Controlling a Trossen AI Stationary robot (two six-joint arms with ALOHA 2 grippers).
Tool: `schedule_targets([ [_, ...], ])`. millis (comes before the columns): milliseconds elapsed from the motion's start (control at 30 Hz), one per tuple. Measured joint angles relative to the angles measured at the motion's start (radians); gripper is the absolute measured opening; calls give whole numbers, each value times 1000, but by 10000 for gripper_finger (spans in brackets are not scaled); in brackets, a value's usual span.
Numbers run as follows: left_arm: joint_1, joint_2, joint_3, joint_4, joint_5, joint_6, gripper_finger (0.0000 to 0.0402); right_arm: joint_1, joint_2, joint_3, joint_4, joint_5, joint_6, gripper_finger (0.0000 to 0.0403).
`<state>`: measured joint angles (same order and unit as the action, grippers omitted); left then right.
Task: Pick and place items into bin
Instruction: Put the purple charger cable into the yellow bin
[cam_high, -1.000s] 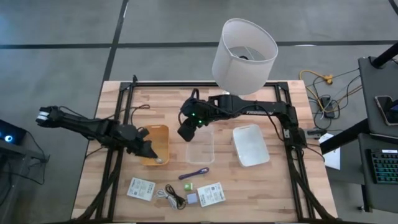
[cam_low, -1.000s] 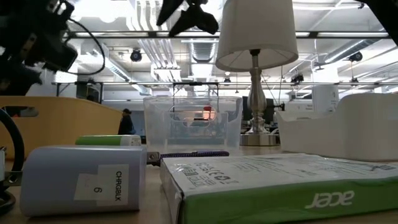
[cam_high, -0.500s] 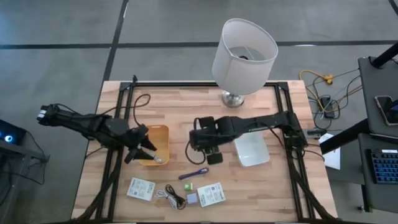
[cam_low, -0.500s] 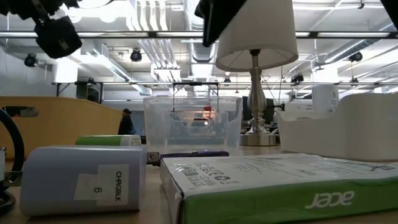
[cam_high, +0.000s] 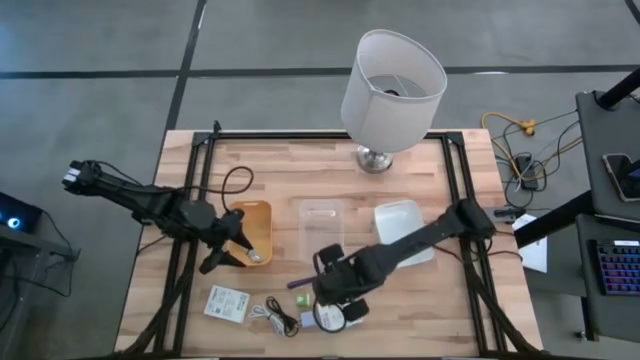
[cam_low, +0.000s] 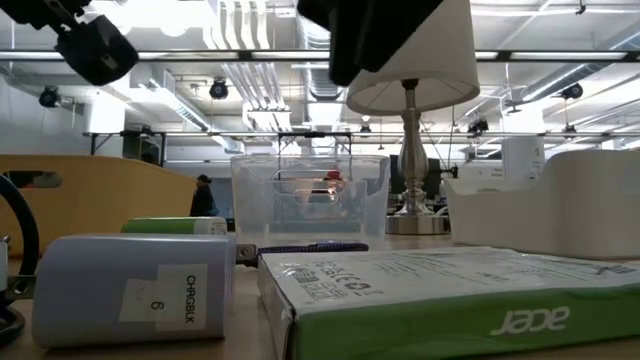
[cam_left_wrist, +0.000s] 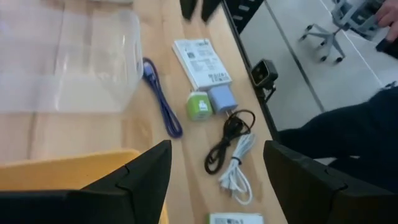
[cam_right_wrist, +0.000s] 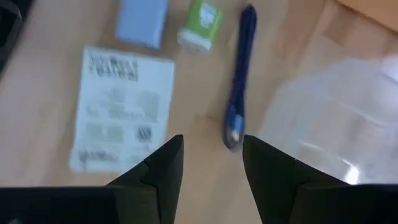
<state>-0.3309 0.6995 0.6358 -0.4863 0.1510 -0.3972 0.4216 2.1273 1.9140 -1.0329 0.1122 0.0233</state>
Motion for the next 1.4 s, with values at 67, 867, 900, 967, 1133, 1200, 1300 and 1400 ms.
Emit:
schedule_targets([
  [67,0,1,5,-2,-4,23,239,0,22,-20,43,-18,36,150],
  [867,1,41,12,7,-37,38,239,-74,267,122,184,-1,147,132],
  [900,1,43,13,8,-37,38,239,-77,271,121,196,-1,147,132],
  [967,2,43,13,6,-37,38,239,-81,284,121,207,-1,157,132],
  [1133,2,46,13,6,-37,38,239,-85,317,122,204,-2,157,132],
  [1200,2,44,14,6,-37,38,239,-84,320,123,204,2,157,131],
  [1300,2,43,19,9,-37,38,239,-84,318,123,204,-1,159,124],
  [1400,1,40,19,8,-37,38,239,-87,312,122,197,-10,183,106],
])
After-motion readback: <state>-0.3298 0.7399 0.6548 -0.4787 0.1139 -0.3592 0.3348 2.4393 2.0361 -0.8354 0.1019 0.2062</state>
